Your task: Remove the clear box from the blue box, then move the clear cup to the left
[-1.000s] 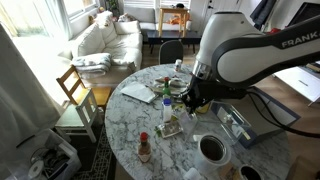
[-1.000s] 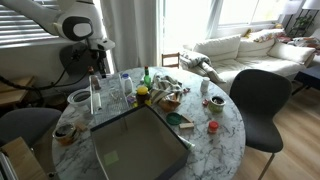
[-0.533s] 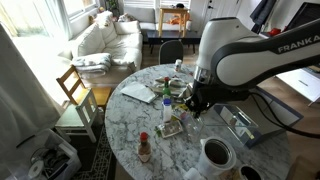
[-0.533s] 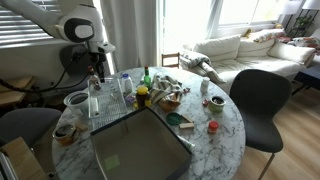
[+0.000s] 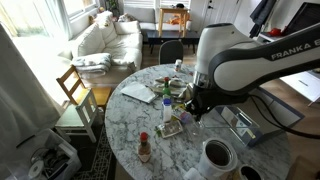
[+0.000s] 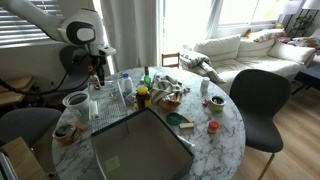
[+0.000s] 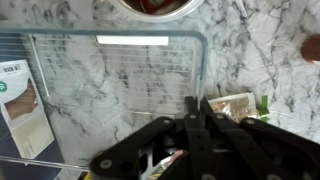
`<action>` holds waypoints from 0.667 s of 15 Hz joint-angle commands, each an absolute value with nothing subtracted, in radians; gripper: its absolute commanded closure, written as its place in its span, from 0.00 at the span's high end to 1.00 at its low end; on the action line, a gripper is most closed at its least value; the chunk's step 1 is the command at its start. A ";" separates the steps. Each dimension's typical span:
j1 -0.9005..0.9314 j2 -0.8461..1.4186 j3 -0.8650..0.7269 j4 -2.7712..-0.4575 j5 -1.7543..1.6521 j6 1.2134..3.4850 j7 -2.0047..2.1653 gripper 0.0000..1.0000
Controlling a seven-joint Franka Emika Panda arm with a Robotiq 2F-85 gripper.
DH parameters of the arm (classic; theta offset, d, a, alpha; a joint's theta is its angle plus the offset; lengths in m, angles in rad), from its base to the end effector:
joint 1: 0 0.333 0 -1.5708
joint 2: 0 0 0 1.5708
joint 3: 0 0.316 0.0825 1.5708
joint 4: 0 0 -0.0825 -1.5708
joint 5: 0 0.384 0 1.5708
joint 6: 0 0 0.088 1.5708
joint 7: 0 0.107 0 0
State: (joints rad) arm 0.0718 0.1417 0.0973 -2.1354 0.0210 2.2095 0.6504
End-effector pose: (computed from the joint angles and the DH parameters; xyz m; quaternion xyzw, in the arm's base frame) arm 0.5447 0.0931 0.3354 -0.9689 0.2448 0.0367 0.0005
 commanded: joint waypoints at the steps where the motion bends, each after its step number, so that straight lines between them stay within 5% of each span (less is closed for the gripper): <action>1: 0.091 0.150 0.081 -2.131 0.020 2.218 0.635 0.01; 10: 0.117 0.200 0.072 -2.111 -0.029 2.241 0.651 0.01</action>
State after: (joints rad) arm 0.0937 0.1868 0.0951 -2.1237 0.0105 2.2415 0.6464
